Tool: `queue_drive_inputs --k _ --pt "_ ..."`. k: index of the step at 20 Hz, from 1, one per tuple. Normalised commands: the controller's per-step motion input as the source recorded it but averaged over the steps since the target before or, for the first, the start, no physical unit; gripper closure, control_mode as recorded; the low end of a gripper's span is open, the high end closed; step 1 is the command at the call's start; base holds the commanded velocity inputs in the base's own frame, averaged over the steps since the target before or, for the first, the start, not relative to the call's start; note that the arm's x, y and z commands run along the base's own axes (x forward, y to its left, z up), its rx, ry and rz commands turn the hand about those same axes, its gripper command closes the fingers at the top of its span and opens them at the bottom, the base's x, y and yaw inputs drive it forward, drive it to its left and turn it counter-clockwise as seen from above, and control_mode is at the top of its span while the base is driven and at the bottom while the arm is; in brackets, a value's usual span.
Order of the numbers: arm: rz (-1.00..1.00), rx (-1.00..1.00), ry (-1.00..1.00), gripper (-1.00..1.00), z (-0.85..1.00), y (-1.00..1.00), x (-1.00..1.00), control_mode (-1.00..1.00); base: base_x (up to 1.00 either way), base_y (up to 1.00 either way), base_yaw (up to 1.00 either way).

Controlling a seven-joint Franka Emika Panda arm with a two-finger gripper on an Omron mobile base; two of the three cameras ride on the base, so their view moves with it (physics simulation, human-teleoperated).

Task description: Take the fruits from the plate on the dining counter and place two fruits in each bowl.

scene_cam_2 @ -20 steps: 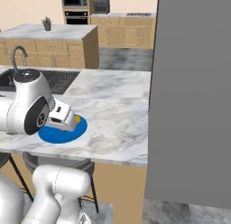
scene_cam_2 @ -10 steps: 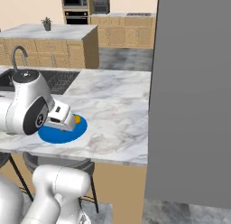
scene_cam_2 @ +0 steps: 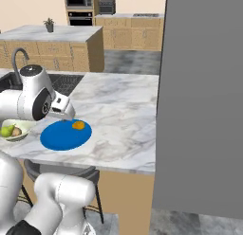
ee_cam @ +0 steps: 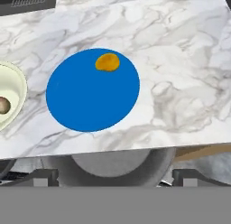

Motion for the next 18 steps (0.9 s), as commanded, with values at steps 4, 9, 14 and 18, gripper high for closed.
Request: queue_drive_inputs --k 4,9,14,18 --pt "-0.16 0.0 0.07 -1.0 -0.26 0.11 1.0 -1.0 0.0 0.0 0.0" --pt "-0.17 0.0 0.07 -1.0 -0.45 0.0 1.0 -1.0 0.0 0.0 0.0" --pt "0.01 0.09 0.01 -1.0 -0.35 0.0 0.57 -1.0 0.0 0.0 0.0" --pt "0.08 0.13 0.04 -1.0 -0.4 0.0 0.42 -1.0 0.0 0.0 0.0"
